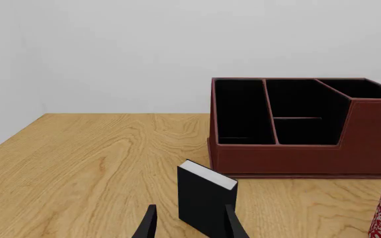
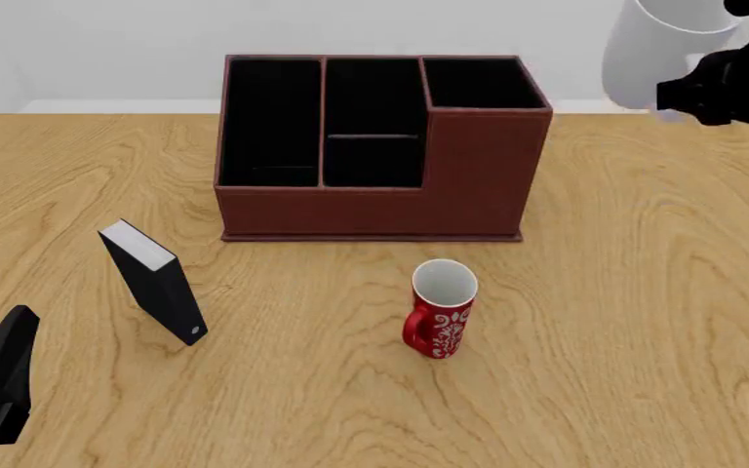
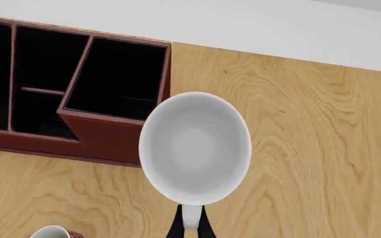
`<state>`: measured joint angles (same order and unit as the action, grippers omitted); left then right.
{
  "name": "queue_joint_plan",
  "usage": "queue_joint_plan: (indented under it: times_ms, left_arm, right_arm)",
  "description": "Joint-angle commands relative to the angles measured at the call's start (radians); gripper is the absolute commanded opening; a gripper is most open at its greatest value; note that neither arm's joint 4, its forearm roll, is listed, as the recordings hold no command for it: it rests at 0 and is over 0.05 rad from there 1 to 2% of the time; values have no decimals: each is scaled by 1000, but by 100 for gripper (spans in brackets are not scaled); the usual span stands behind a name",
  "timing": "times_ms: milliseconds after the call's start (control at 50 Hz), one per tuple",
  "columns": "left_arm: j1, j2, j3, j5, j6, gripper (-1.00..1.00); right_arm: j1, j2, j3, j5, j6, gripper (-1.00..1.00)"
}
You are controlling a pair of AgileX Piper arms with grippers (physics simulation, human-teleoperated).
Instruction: Pick up the white mug and place it to the right of the caddy.
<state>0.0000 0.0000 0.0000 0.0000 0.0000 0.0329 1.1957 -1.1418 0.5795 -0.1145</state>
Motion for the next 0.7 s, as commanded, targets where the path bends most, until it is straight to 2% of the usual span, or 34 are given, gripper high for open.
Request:
queue_joint_plan:
  times_ms: [20,200,700]
  left_arm:
    - [0,0,0,0,0,100]
    - [0,0,0,0,0,100]
    - [0,0,0,0,0,100]
  right_arm:
    - [-17,74,-90,18,14,-100]
    - [-26,130,-152,39,16,-100]
    - [-35,262,-213,29,33,-100]
